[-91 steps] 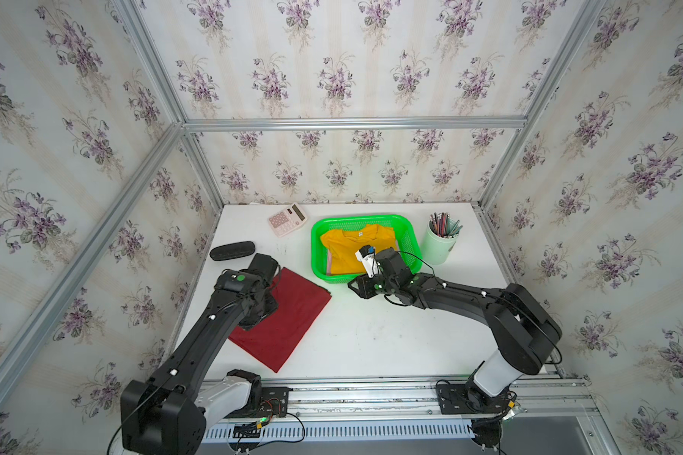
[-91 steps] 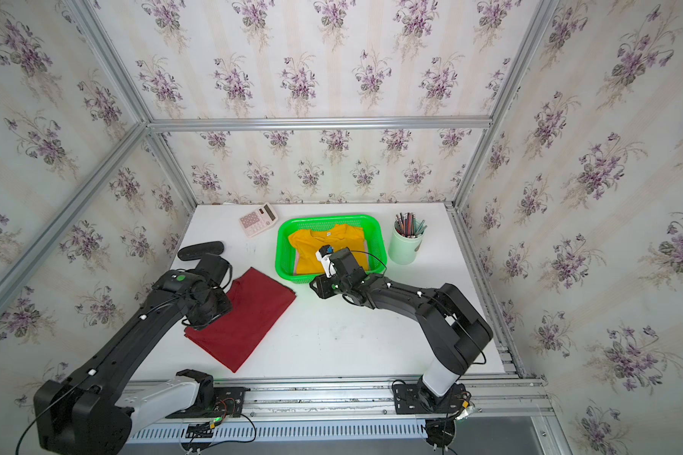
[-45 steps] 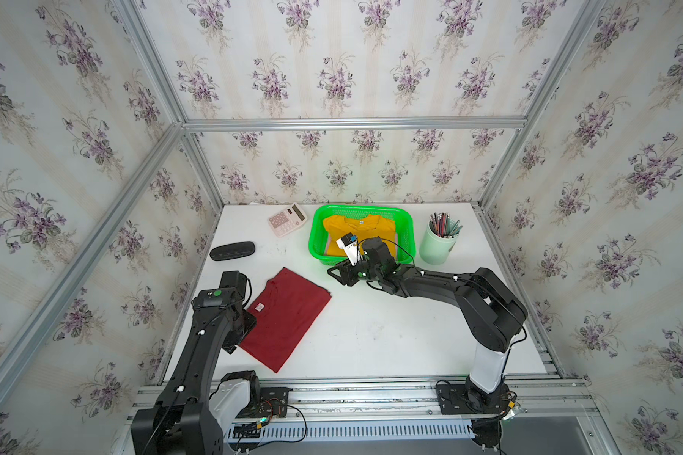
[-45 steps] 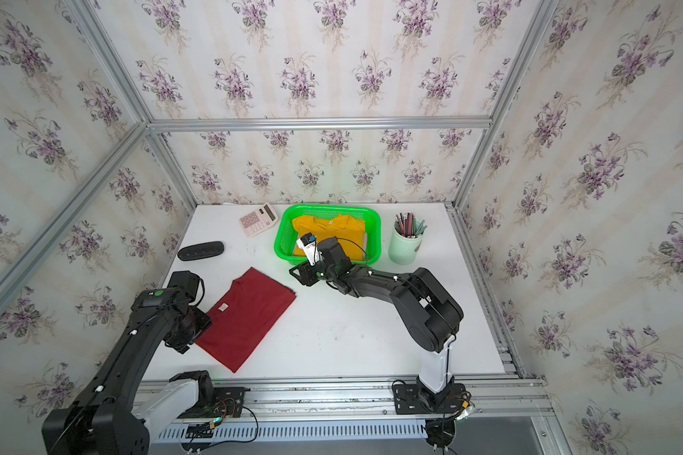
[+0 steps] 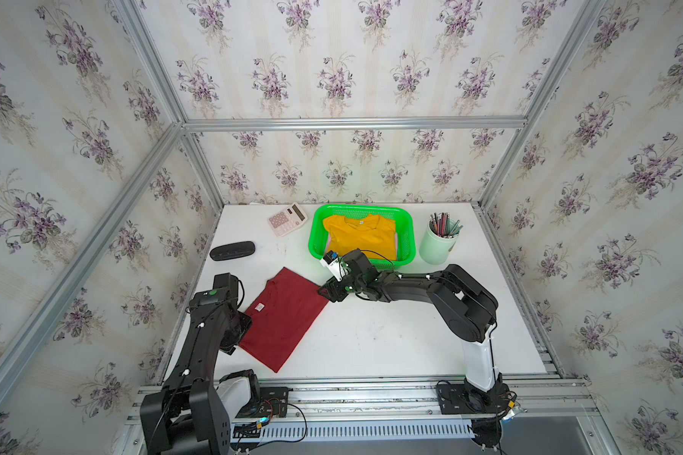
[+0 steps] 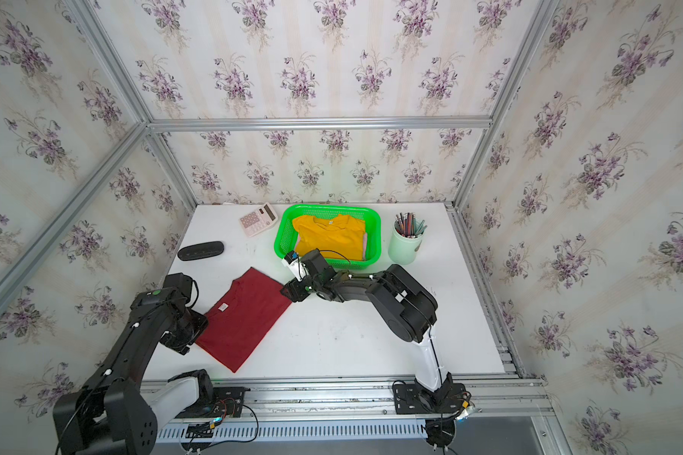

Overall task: Put the folded t-shirts into the basket
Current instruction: Pick up the T-shirt from the center of the board.

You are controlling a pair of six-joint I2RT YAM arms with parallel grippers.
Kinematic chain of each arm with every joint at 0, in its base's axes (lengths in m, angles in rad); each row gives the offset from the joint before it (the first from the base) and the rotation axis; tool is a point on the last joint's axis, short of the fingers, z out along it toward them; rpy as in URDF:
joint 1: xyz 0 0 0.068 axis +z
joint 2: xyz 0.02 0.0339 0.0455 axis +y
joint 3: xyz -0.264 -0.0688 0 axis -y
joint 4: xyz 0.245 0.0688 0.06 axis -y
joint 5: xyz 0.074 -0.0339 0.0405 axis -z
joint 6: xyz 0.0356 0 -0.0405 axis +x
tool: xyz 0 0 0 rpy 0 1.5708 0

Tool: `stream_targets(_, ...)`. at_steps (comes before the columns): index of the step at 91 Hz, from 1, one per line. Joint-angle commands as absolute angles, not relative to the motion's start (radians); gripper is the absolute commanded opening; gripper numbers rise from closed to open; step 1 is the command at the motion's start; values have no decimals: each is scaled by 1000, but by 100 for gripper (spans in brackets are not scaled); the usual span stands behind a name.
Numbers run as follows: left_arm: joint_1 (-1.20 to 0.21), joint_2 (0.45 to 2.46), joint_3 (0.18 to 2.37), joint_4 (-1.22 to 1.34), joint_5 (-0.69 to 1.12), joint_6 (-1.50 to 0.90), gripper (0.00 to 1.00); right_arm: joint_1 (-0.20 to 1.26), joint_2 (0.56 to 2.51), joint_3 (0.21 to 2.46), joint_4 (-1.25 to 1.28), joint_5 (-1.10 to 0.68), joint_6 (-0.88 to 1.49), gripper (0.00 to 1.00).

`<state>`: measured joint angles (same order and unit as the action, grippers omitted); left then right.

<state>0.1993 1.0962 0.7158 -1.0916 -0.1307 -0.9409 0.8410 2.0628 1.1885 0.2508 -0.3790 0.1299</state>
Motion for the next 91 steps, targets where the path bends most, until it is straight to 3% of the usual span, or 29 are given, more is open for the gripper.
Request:
stream_targets(1, 208, 1100, 712, -1066, -144, -953, 55, 853, 2083, 1191, 217, -355, 107, 58)
stream_targets(12, 212, 1109, 711, -1051, -139, -953, 54, 865, 2082, 1171, 204, -392, 94, 45)
stream_targets(20, 211, 1117, 704, -1029, -115, -932, 54, 873, 2070, 1152, 168, -403, 88, 25)
stream_targets(28, 209, 1130, 704, -999, -69, -859, 55, 874, 2021, 1089, 141, -370, 98, 11)
stream_targets(41, 209, 1143, 695, -938, -29, -825, 55, 875, 1847, 903, 112, -293, 157, 6)
stream_targets(53, 196, 1175, 695, -879, 29, -798, 55, 876, 1685, 741, -9, -274, 268, 6)
stream_targets(65, 134, 1209, 712, -827, 91, -754, 58, 917, 1508, 543, -51, -369, 440, 10)
stream_targets(82, -11, 1228, 735, -760, 158, -660, 60, 991, 1303, 464, -121, -488, 541, 27)
stream_targets(91, -56, 1233, 730, -699, 264, -583, 60, 984, 1215, 514, -182, -465, 501, 45)
